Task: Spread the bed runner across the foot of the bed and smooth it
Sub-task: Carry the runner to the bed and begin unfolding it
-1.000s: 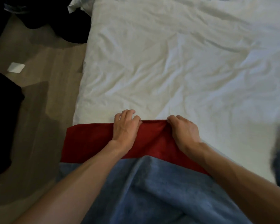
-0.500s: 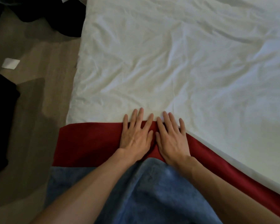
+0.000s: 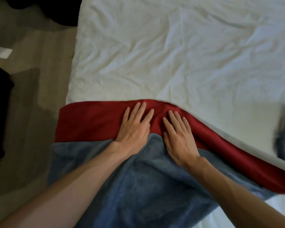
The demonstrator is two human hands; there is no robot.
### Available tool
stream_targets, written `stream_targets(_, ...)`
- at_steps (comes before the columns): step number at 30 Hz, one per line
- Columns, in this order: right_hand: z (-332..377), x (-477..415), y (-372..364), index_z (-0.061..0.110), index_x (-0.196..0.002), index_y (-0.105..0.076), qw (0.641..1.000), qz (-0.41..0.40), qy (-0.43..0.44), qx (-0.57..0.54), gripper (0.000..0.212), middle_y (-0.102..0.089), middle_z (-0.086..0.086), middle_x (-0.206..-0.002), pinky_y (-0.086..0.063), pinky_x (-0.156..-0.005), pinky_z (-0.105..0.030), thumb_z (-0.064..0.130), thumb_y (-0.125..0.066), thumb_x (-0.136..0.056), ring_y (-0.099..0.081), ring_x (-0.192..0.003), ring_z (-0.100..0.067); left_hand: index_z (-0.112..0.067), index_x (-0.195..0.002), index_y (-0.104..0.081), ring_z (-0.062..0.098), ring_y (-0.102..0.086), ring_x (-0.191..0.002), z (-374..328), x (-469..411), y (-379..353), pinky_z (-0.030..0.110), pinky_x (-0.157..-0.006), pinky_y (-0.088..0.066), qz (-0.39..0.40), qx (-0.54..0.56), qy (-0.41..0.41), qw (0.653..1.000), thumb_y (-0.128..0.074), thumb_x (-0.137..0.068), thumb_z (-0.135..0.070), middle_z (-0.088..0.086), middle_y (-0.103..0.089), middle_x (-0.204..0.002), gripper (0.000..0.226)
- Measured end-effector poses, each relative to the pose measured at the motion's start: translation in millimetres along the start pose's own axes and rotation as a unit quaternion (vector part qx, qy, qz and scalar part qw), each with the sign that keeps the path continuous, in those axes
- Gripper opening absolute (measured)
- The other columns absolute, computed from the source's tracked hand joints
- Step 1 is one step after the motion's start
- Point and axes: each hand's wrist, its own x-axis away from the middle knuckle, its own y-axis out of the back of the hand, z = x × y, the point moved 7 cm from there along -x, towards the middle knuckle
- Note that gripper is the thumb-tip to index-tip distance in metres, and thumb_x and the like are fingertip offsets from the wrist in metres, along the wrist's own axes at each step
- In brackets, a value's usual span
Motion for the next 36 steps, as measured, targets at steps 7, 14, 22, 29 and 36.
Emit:
stream_targets(7,-12,65,17,0.001,-0.134,-0.048,1.000,0.009,0.020,-0.003,0.046,-0.040,-0.021,-0.144,-0.024,-0.114,-0.048,0.009,-0.057,-0.090,-0.033,-0.137,-0.035,-0.012,-0.138,-0.044,0.035,-0.029,-0.138,-58,59,15,0.055,-0.110,-0.025,-0.019,-0.023,-0.070,0.997,-0.062,-0.077,-0.009,0.020,-0.034,-0.148,0.064)
stream_targets(14,-31,135,28,-0.002,-0.118,-0.062,0.996,-0.026,0.084,0.020,0.035,-0.056,-0.025,-0.128,-0.037,-0.103,-0.053,0.013,-0.058,-0.086,-0.052,-0.121,-0.040,-0.013,-0.133,-0.052,0.034,-0.036,-0.135,-126,116,-2,0.055,-0.105,-0.034,0.003,-0.046,-0.040,0.998,-0.069,-0.071,-0.017,0.020,-0.039,-0.144,0.065)
stream_targets(22,-45,235,20,0.005,-0.123,-0.058,0.981,0.028,0.190,0.003,0.045,-0.040,-0.025,-0.143,-0.029,-0.112,-0.047,0.016,-0.065,-0.079,-0.037,-0.134,-0.037,-0.011,-0.128,-0.056,0.034,-0.046,-0.128,-182,187,-25,0.055,-0.101,-0.038,0.009,-0.072,0.057,0.996,-0.076,-0.069,-0.020,0.020,-0.045,-0.140,0.064)
stream_targets(29,-35,275,12,-0.005,-0.109,-0.064,0.968,0.001,0.226,0.113,0.045,-0.062,-0.023,-0.111,-0.050,-0.092,-0.040,-0.003,-0.070,-0.065,-0.061,-0.100,-0.036,-0.015,-0.094,-0.072,0.035,-0.055,-0.119,-213,229,-46,0.055,-0.092,-0.047,0.033,-0.081,0.085,0.993,-0.089,-0.052,-0.019,0.020,-0.054,-0.132,0.045)
stream_targets(36,-20,255,3,0.007,-0.096,-0.067,0.958,-0.008,0.210,0.196,0.024,-0.061,-0.006,-0.087,-0.050,-0.072,-0.030,0.004,-0.066,-0.072,-0.057,-0.082,-0.023,-0.012,-0.071,-0.069,0.030,-0.055,-0.119,-213,218,-57,0.050,-0.093,-0.047,-0.009,-0.102,0.124,0.987,-0.083,-0.065,-0.012,0.018,-0.057,-0.130,0.015)
